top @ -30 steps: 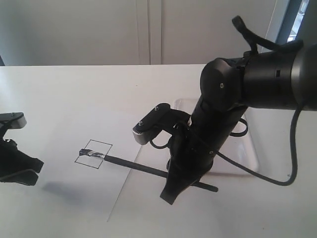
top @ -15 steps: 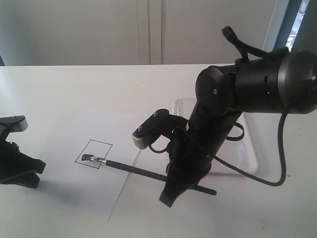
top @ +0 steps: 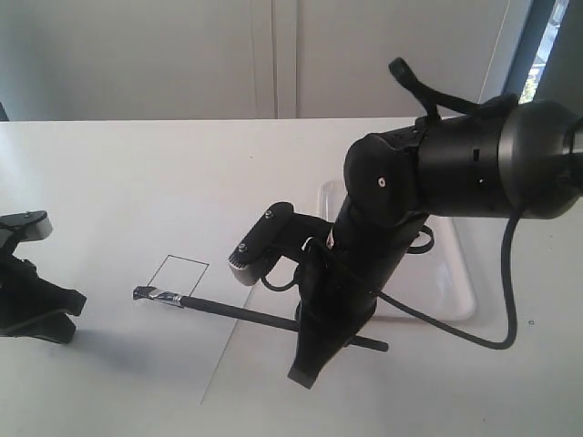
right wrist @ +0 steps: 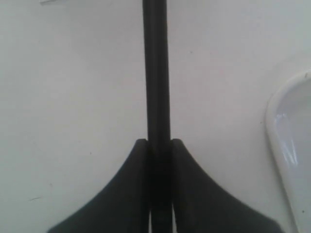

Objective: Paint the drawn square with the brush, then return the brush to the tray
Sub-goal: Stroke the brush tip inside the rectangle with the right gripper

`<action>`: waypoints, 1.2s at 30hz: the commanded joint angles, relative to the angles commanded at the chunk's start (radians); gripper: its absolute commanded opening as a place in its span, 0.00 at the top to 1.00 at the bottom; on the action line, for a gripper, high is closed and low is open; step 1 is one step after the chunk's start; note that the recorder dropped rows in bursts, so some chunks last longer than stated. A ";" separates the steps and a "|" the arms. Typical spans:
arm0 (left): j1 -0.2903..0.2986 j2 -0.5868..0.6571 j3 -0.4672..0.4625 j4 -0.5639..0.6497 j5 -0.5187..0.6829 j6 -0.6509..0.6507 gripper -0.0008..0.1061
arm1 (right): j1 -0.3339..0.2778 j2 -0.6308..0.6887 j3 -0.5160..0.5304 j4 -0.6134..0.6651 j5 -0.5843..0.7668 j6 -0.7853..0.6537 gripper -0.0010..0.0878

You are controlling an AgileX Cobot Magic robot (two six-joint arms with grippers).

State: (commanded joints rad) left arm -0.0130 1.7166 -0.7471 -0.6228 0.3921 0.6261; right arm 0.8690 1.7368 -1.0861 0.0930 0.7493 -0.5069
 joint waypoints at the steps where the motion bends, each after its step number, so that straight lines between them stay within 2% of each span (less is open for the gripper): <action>1: 0.000 0.000 0.000 0.000 0.000 0.000 0.99 | 0.002 0.000 0.000 -0.026 -0.008 0.024 0.99; 30: 0.000 0.000 0.000 0.000 0.004 0.000 0.99 | 0.008 0.050 0.000 -0.065 -0.060 0.064 0.99; 36: 0.000 0.000 0.000 0.000 0.002 0.000 0.99 | 0.008 0.050 0.000 -0.130 -0.078 0.117 0.99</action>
State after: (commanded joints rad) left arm -0.0130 1.7166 -0.7471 -0.6228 0.3940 0.6261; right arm 0.8771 1.7872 -1.0861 -0.0375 0.6709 -0.3898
